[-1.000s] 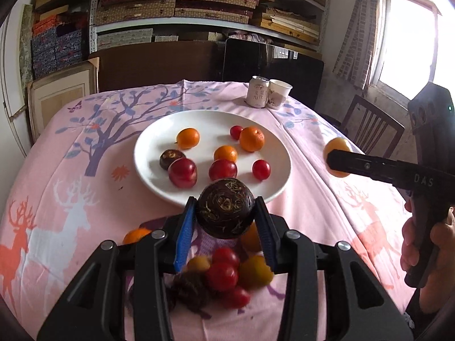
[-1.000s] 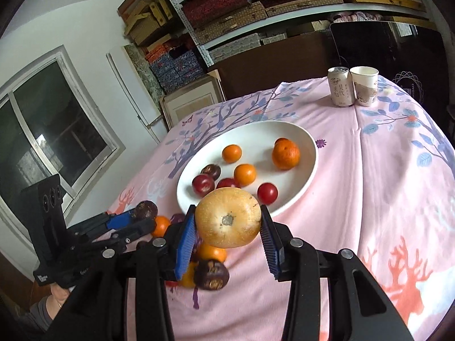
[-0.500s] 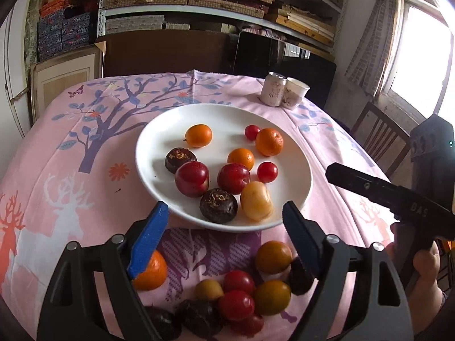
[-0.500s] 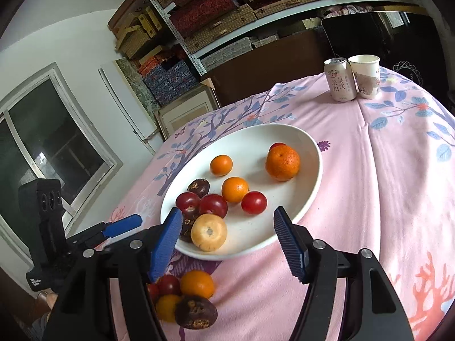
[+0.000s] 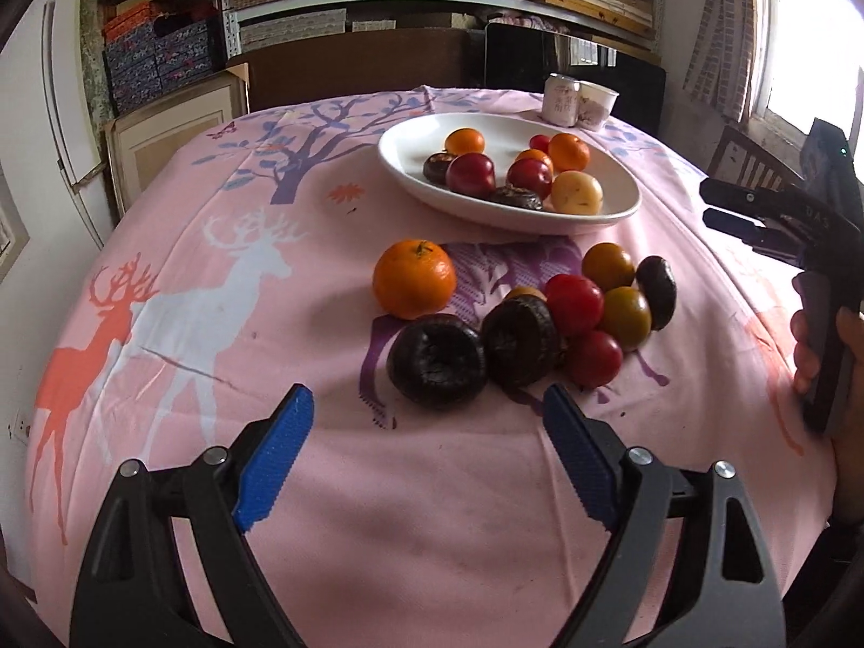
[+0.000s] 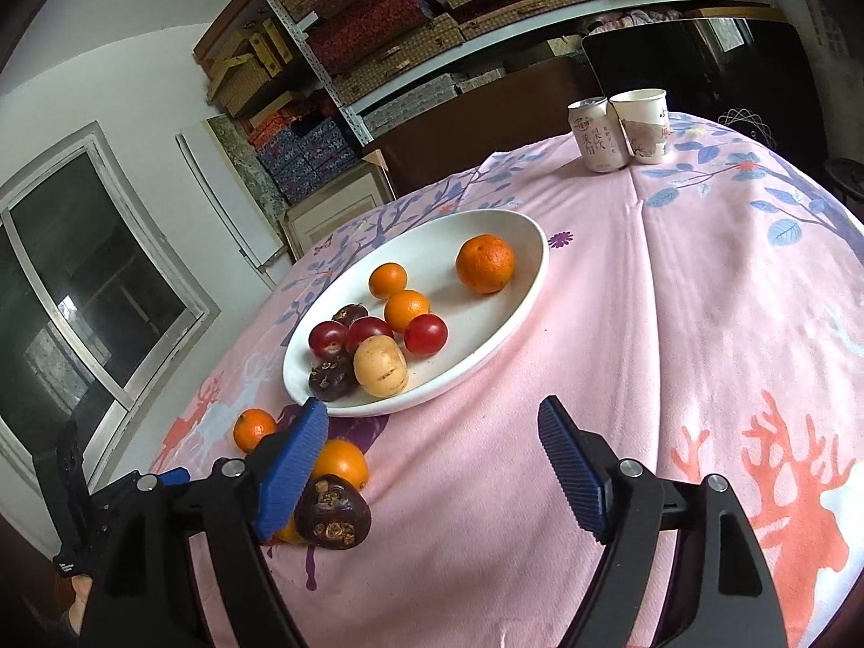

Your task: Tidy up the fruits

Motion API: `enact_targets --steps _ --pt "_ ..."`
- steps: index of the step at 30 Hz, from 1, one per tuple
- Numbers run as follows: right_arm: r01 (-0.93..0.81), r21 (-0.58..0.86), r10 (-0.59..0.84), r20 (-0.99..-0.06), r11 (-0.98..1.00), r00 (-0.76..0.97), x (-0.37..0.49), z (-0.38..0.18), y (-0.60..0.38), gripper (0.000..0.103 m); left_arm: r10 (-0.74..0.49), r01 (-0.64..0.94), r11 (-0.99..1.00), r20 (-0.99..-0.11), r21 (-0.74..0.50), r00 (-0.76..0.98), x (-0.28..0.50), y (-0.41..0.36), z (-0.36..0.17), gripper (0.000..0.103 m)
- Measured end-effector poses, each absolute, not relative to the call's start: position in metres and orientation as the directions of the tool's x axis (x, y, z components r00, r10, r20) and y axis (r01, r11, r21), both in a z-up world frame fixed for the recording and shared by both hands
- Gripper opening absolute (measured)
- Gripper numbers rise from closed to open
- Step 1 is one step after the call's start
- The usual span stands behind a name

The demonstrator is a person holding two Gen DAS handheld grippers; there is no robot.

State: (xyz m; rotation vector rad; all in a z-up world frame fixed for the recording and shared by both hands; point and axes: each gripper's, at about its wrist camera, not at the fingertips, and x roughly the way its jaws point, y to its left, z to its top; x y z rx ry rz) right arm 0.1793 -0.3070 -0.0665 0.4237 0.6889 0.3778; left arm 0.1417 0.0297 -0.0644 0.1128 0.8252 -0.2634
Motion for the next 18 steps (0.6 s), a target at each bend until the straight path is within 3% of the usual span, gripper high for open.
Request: enact_targets --steps 4,13,15,16,18 --pt "-0.179 0.494 0.461 -0.537 0.851 0.707 0.175 -0.071 -0.309 0.081 -0.195 0.300 0.954 -0.761 -0.001 0.618 0.152 0.026 -0.069 0.070" --pt "-0.157 0.532 0.476 -0.541 0.832 0.694 0.176 -0.077 -0.317 0.081 -0.164 0.305 0.952 -0.793 0.029 0.586 0.186 0.014 -0.081 0.069" --pt "-0.169 0.513 0.473 -0.548 0.841 0.691 0.176 -0.076 -0.312 0.081 -0.187 0.321 0.947 -0.805 0.005 0.564 0.189 0.014 -0.086 0.061" --pt "-0.178 0.505 0.473 -0.549 0.845 0.689 0.176 -0.076 -0.310 0.081 -0.210 0.335 0.942 -0.799 -0.011 0.564 0.188 0.014 -0.084 0.047" --pt "-0.200 0.488 0.478 -0.554 0.850 0.682 0.175 -0.075 -0.304 0.081 -0.236 0.356 0.934 -0.787 -0.022 0.570 0.185 0.013 -0.081 0.044"
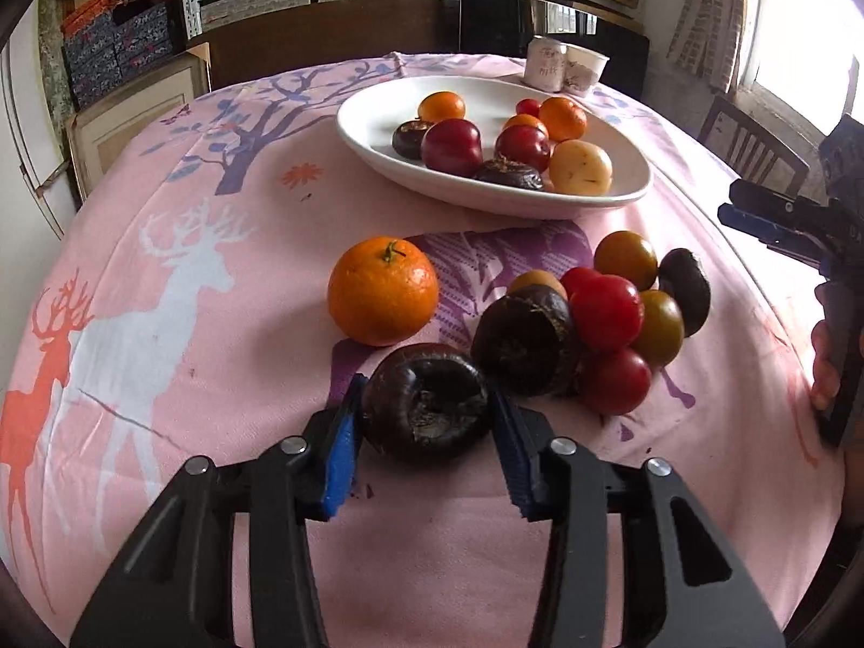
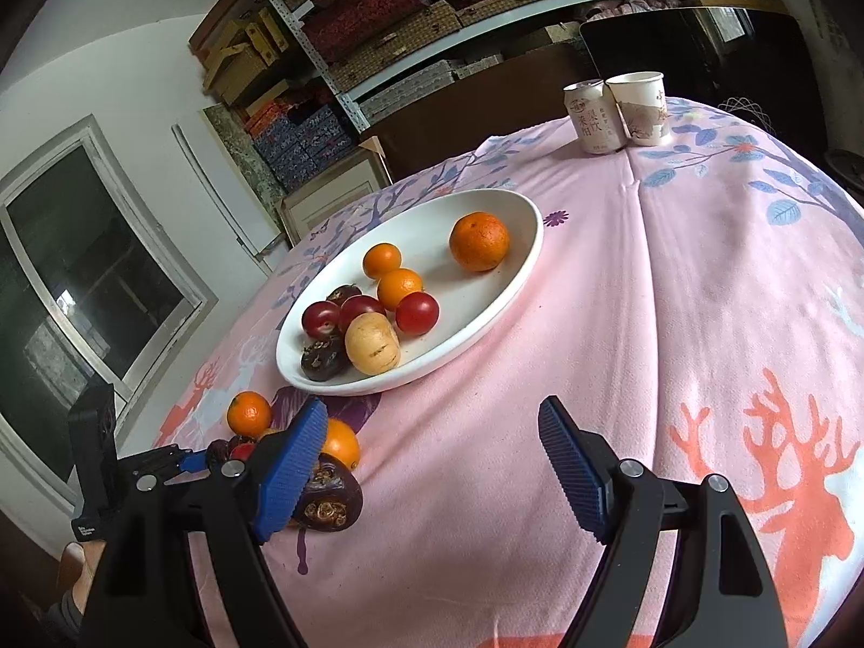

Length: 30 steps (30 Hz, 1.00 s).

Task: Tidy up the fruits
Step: 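Grasp a dark passion fruit with the left tool while the right tool grasps another passion fruit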

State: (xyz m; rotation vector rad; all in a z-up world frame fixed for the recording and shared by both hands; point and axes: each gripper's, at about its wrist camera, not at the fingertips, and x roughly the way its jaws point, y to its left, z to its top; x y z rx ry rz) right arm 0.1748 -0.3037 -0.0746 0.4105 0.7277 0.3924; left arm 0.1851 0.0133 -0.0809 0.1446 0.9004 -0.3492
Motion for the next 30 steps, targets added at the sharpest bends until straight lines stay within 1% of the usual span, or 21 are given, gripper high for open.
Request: enact_targets --steps 3,6,7,8,10,13,16,17,18,19,20,21,22,23,26,28,30 --pt "-0.252 0.464 0.501 -0.557 0.849 0.662 0.172 -0.072 -0.293 0.081 -0.292 0.343 0.935 -0.742 -0.089 0.603 0.179 0.026 -0.070 0.044" --pt "-0.362 0.495 0.606 -0.541 0.790 0.583 0.169 -0.071 -0.276 0.081 -0.356 0.329 0.928 -0.684 -0.176 0.637 0.172 0.043 -0.058 0.043" --pt "-0.398 0.499 0.636 -0.545 0.770 0.547 0.167 -0.072 -0.269 0.081 -0.364 0.321 0.927 -0.675 -0.195 0.642 0.171 0.047 -0.056 0.043" --pt "-0.420 0.477 0.636 -0.562 0.772 0.529 0.165 -0.072 -0.260 0.081 -0.369 0.318 0.926 -0.672 -0.205 0.642 0.171 0.049 -0.055 0.042" --pt "-0.432 0.441 0.616 -0.605 0.787 0.504 0.165 -0.075 -0.247 0.081 -0.368 0.319 0.926 -0.674 -0.202 0.640 0.170 0.047 -0.055 0.041" --pt "-0.380 0.487 0.618 -0.647 0.786 0.447 0.177 -0.089 -0.246 0.081 -0.352 0.333 0.928 -0.678 -0.165 0.645 0.167 0.039 -0.055 0.041" --pt "-0.374 0.528 0.647 -0.636 0.762 0.421 0.183 -0.094 -0.243 0.082 -0.335 0.326 0.933 -0.689 -0.150 0.642 0.169 0.038 -0.058 0.041" --pt "-0.381 0.514 0.640 -0.641 0.768 0.424 0.183 -0.093 -0.240 0.080 -0.332 0.318 0.935 -0.695 -0.156 0.638 0.170 0.040 -0.059 0.041" --pt "-0.397 0.514 0.647 -0.641 0.761 0.412 0.182 -0.094 -0.236 0.076 -0.335 0.308 0.936 -0.697 -0.170 0.634 0.172 0.044 -0.059 0.042" --pt "-0.419 0.525 0.668 -0.635 0.741 0.387 0.182 -0.096 -0.232 0.059 -0.348 0.306 0.933 -0.698 -0.191 0.625 0.173 0.047 -0.060 0.044" --pt "-0.435 0.532 0.682 -0.633 0.727 0.366 0.181 -0.097 -0.229 0.053 -0.365 0.309 0.927 -0.699 -0.212 0.615 0.173 0.051 -0.060 0.047" --pt "-0.450 0.538 0.695 -0.625 0.713 0.355 0.180 -0.096 -0.228 0.048 -0.371 0.309 0.925 -0.702 -0.221 0.608 0.172 0.055 -0.060 0.056" --pt "-0.463 0.538 0.703 -0.618 0.705 0.351 0.179 -0.095 -0.227 0.043 -0.360 0.307 0.928 -0.710 -0.209 0.605 0.169 0.056 -0.061 0.063" --pt "-0.469 0.533 0.704 -0.614 0.704 0.357 0.177 -0.093 -0.226 0.039 -0.335 0.306 0.935 -0.722 -0.178 0.605 0.164 0.056 -0.061 0.065" --pt "-0.460 0.550 0.714 -0.586 0.697 0.383 0.175 -0.090 -0.234 0.033 -0.270 0.321 0.944 -0.745 -0.079 0.610 0.151 0.053 -0.063 0.066" --pt "-0.460 0.561 0.725 -0.558 0.688 0.405 0.172 -0.087 -0.240 0.032 -0.241 0.333 0.943 -0.754 -0.032 0.611 0.143 0.052 -0.065 0.066" --pt "-0.474 0.553 0.727 -0.553 0.685 0.406 0.169 -0.084 -0.240 0.032 -0.203 0.333 0.943 -0.774 0.010 0.599 0.144 0.050 -0.072 0.066"
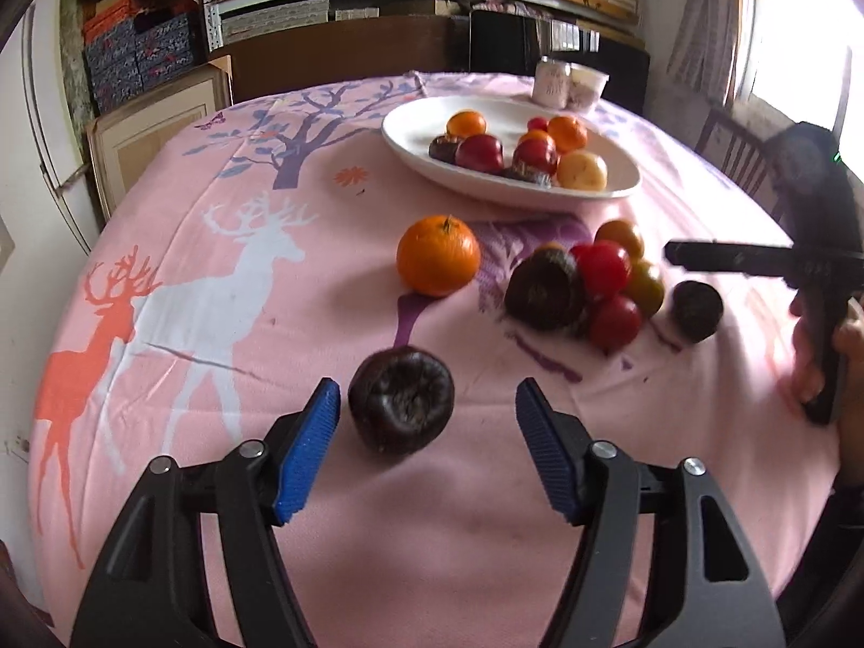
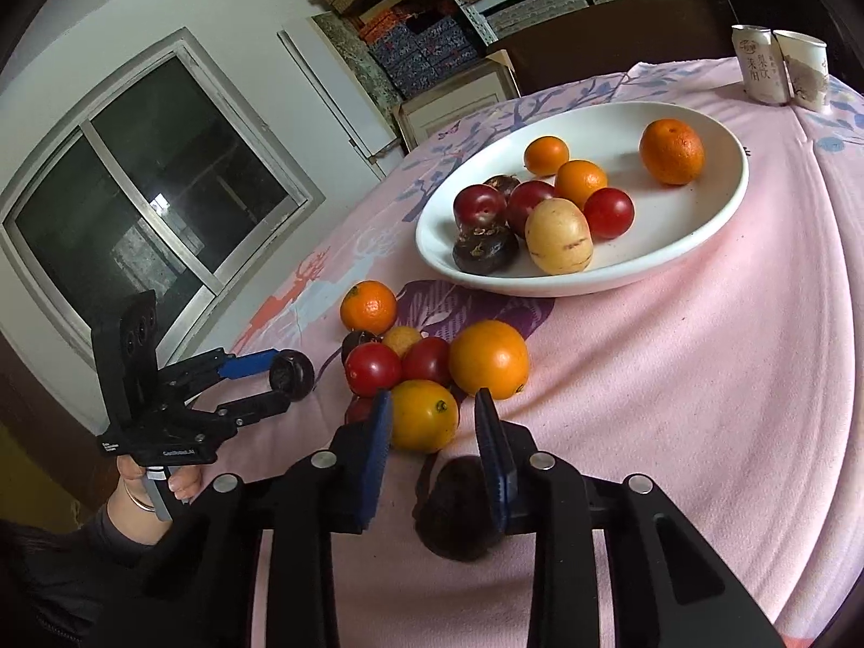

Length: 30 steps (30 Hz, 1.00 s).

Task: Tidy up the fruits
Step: 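Grasp a dark passion fruit with the left tool while the right tool grasps another passion fruit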

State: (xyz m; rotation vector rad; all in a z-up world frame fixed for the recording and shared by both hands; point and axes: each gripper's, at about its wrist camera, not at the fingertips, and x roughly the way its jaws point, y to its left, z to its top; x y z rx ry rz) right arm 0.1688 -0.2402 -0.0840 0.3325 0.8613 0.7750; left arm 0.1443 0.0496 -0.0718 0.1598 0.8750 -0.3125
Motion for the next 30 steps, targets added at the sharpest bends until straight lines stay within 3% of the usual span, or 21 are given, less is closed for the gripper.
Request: enact_targets --steps 2,3,4,5,10,15,18,21,23,27,29,30 --pt "-0.493 0.543 0.732 -0.552 0.680 0.400 0.164 -0.080 -0.239 0.041 -0.170 0.330 0.944 -0.811 0.030 0.559 0.151 0.045 -0.081 0.066" --pt "-0.496 0.532 0.725 -0.553 0.686 0.411 0.162 -0.077 -0.239 0.052 -0.157 0.330 0.943 -0.824 0.038 0.545 0.154 0.043 -0.085 0.066" --pt "-0.487 0.513 0.706 -0.559 0.707 0.435 0.160 -0.074 -0.242 0.081 -0.163 0.332 0.943 -0.822 0.034 0.546 0.154 0.043 -0.084 0.065" --pt "-0.468 0.493 0.680 -0.564 0.733 0.469 0.157 -0.072 -0.245 0.089 -0.161 0.336 0.941 -0.825 0.036 0.541 0.155 0.042 -0.085 0.064" --pt "-0.424 0.439 0.610 -0.597 0.792 0.521 0.144 -0.067 -0.259 0.090 -0.182 0.396 0.916 -0.811 0.065 0.556 0.146 0.029 -0.082 0.033" --pt "-0.487 0.117 0.396 -0.757 0.865 0.520 0.130 -0.070 -0.220 0.089 -0.225 0.393 0.920 -0.811 0.006 0.540 0.148 0.032 -0.082 0.033" --pt "-0.541 -0.021 0.318 -0.789 0.840 0.525 0.124 -0.075 -0.198 0.089 -0.216 0.368 0.930 -0.807 0.001 0.549 0.150 0.034 -0.080 0.038" --pt "-0.567 -0.073 0.286 -0.807 0.820 0.517 0.123 -0.080 -0.185 0.089 -0.185 0.328 0.944 -0.784 0.025 0.593 0.152 0.036 -0.073 0.065" --pt "-0.568 -0.074 0.282 -0.811 0.820 0.513 0.124 -0.081 -0.182 0.088 -0.157 0.311 0.949 -0.762 0.060 0.629 0.153 0.035 -0.068 0.072" --pt "-0.549 -0.023 0.298 -0.822 0.835 0.486 0.131 -0.083 -0.185 0.080 -0.123 0.352 0.928 -0.785 0.127 0.608 0.162 0.021 -0.075 0.072" --pt "-0.542 0.042 0.335 -0.825 0.839 0.455 0.135 -0.084 -0.189 0.065 -0.133 0.375 0.919 -0.798 0.123 0.588 0.165 0.017 -0.078 0.055" --pt "-0.533 0.059 0.343 -0.823 0.844 0.453 0.135 -0.084 -0.191 0.062 -0.139 0.389 0.913 -0.801 0.124 0.582 0.166 0.014 -0.079 0.046"
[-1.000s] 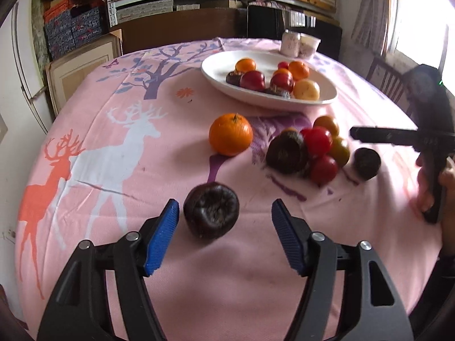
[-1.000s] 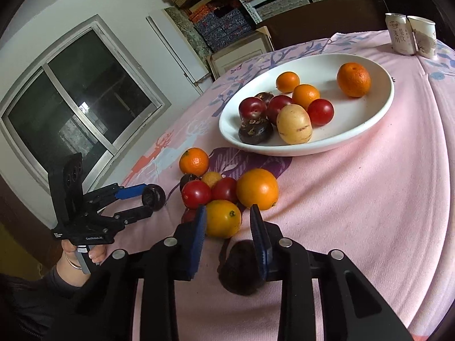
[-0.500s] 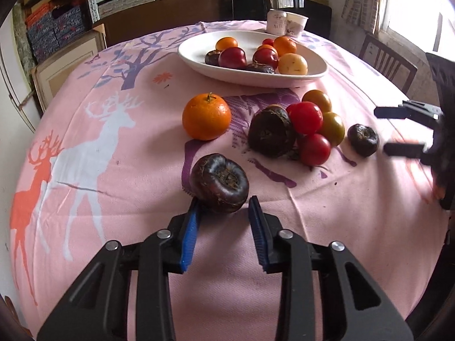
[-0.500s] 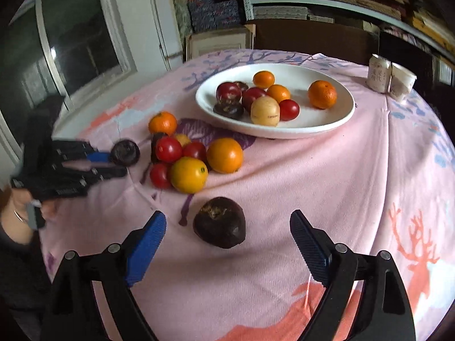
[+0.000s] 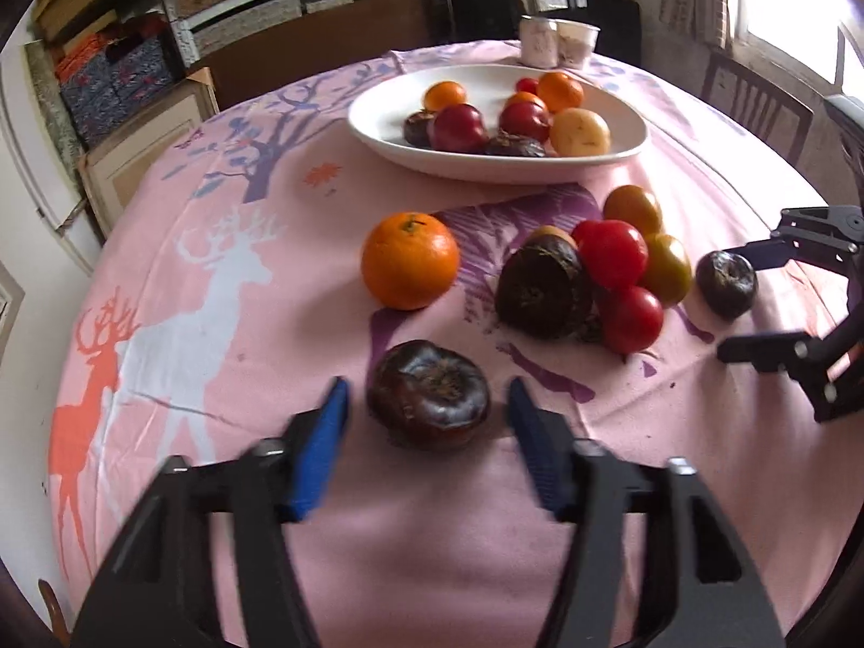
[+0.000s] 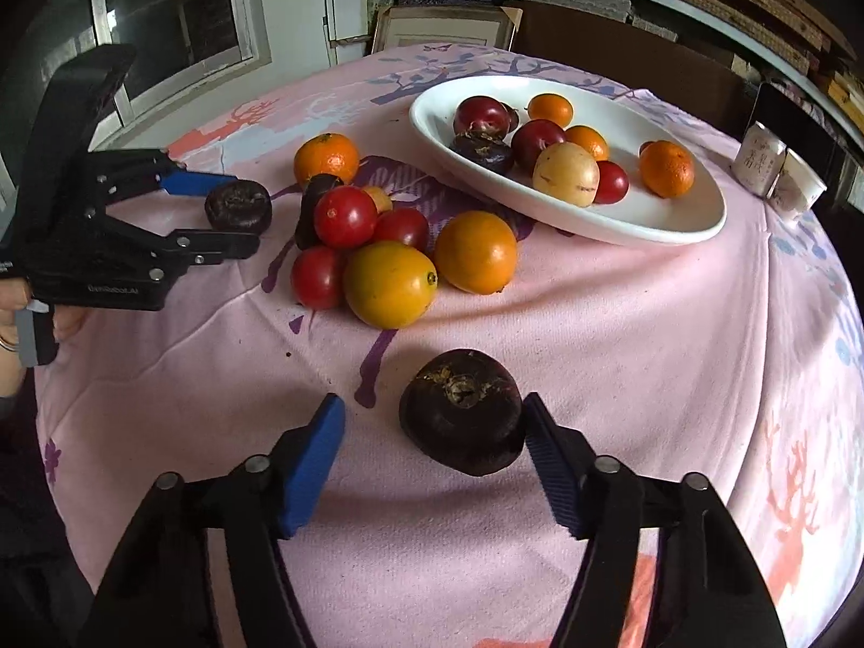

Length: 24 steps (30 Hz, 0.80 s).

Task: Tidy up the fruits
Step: 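Grasp a dark passion fruit with the left tool while the right tool grasps another passion fruit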

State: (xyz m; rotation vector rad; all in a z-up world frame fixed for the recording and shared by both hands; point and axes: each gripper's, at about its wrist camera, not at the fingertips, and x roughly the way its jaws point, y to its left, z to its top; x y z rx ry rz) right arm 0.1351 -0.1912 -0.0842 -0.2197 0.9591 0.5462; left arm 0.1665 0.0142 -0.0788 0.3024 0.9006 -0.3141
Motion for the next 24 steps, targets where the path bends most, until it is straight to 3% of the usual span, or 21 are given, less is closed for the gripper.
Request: enact_targets --steps 2,4,7,17,24 --pt "-0.510 0.074 0.344 -0.819 0.857 0.460 0.137 -0.084 -0.196 0.049 -0.138 0.397 0.907 -0.795 0.138 0.591 0.166 0.012 -0.079 0.042" --pt "-0.489 0.109 0.362 -0.812 0.865 0.459 0.140 -0.084 -0.203 0.044 -0.156 0.418 0.898 -0.789 0.136 0.594 0.163 0.010 -0.078 0.042" --pt "-0.483 0.153 0.393 -0.804 0.862 0.446 0.141 -0.084 -0.209 0.044 -0.179 0.429 0.896 -0.786 0.118 0.592 0.160 0.009 -0.077 0.042" --pt "-0.512 0.099 0.373 -0.802 0.853 0.467 0.131 -0.080 -0.202 0.044 -0.280 0.412 0.911 -0.752 -0.014 0.596 0.143 0.025 -0.059 0.042" --pt "-0.508 0.192 0.459 -0.751 0.839 0.474 0.123 -0.064 -0.215 0.044 -0.348 0.421 0.904 -0.690 -0.069 0.635 0.127 0.032 -0.029 0.042"
